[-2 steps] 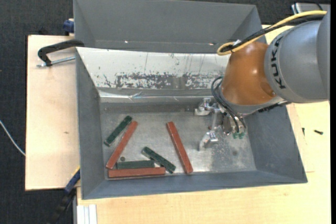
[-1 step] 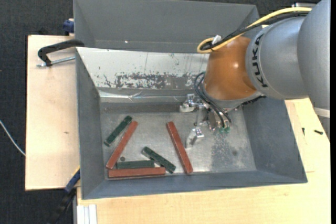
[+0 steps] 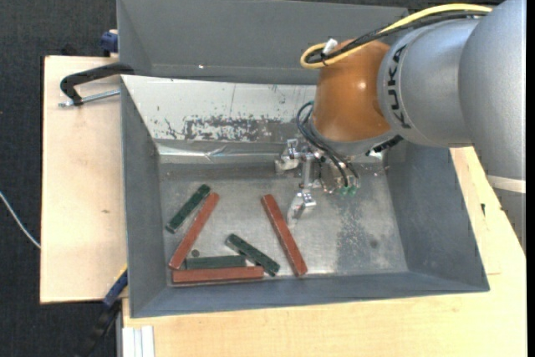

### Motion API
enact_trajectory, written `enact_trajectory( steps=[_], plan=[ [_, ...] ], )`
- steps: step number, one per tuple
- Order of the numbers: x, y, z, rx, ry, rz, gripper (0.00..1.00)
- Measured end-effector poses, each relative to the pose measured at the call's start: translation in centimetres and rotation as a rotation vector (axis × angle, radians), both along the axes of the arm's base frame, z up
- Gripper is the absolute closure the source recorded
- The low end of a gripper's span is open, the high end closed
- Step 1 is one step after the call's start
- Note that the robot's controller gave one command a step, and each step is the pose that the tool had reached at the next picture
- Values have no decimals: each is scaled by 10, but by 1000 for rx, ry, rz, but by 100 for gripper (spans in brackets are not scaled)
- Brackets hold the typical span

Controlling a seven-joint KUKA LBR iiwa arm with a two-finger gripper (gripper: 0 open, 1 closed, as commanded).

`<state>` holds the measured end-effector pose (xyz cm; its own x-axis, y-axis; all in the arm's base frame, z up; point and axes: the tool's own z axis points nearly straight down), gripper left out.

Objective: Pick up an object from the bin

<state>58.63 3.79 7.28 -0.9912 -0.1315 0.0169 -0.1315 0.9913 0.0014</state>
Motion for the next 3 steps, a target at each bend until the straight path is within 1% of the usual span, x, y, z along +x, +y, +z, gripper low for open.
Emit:
enact_trajectory(
  steps=[1, 2, 3],
  plan=[
    [4, 11, 2, 0, -25, 180, 0],
    [-8, 50, 30, 4, -20, 263, 0],
    [-15, 73, 36, 6, -26, 140, 0]
  ],
)
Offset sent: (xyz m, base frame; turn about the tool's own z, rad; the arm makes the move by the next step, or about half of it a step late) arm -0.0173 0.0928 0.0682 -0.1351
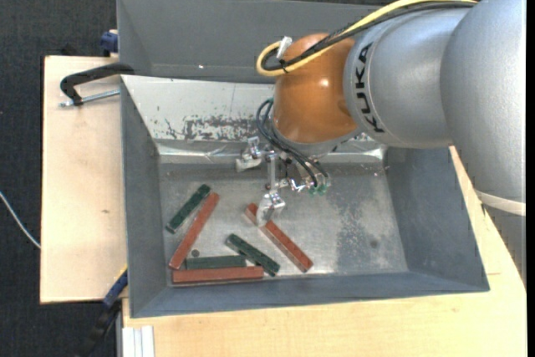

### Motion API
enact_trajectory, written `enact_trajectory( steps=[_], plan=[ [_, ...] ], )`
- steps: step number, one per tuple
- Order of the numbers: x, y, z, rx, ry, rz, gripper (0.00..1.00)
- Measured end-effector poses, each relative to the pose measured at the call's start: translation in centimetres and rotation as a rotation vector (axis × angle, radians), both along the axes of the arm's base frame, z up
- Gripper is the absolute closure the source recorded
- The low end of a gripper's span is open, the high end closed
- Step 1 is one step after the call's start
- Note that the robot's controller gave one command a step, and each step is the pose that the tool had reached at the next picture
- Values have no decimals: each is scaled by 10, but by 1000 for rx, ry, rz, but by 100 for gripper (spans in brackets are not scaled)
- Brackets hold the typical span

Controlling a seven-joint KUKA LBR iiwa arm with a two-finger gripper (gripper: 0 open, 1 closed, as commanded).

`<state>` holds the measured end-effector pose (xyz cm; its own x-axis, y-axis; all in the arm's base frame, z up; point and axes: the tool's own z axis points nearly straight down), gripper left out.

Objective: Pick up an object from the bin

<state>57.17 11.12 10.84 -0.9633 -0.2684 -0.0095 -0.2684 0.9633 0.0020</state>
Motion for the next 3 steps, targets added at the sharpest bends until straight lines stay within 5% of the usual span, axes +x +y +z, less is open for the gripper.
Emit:
enact_trajectory(
  steps=[1, 2, 3],
  plan=[
    [0, 41, 23, -4, 6, 209, 0],
    [-17, 112, -32, -5, 3, 181, 100],
    [-17, 112, -32, -5, 3, 181, 100]
  ],
)
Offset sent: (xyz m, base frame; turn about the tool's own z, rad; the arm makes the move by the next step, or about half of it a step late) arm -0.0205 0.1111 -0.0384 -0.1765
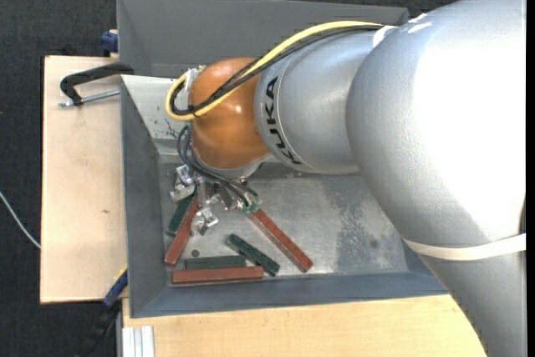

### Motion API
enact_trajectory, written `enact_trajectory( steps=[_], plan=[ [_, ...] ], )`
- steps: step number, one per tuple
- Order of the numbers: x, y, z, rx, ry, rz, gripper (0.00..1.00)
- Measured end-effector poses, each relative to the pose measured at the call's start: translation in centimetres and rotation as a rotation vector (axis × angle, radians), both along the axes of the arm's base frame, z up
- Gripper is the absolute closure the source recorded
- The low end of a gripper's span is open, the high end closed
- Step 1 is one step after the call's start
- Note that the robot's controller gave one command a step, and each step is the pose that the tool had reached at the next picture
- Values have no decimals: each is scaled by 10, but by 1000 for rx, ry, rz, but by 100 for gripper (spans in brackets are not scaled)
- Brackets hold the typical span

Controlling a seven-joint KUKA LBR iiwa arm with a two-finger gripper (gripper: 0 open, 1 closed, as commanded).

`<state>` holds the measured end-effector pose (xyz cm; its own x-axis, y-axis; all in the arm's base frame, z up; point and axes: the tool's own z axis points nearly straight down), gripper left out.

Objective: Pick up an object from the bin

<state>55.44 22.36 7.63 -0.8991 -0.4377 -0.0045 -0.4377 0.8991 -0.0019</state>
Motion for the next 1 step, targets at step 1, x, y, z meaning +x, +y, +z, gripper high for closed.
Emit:
enact_trajectory(
  steps=[1],
  plan=[
    [-6, -11, 194, 6, -8, -75, 100]
  ],
)
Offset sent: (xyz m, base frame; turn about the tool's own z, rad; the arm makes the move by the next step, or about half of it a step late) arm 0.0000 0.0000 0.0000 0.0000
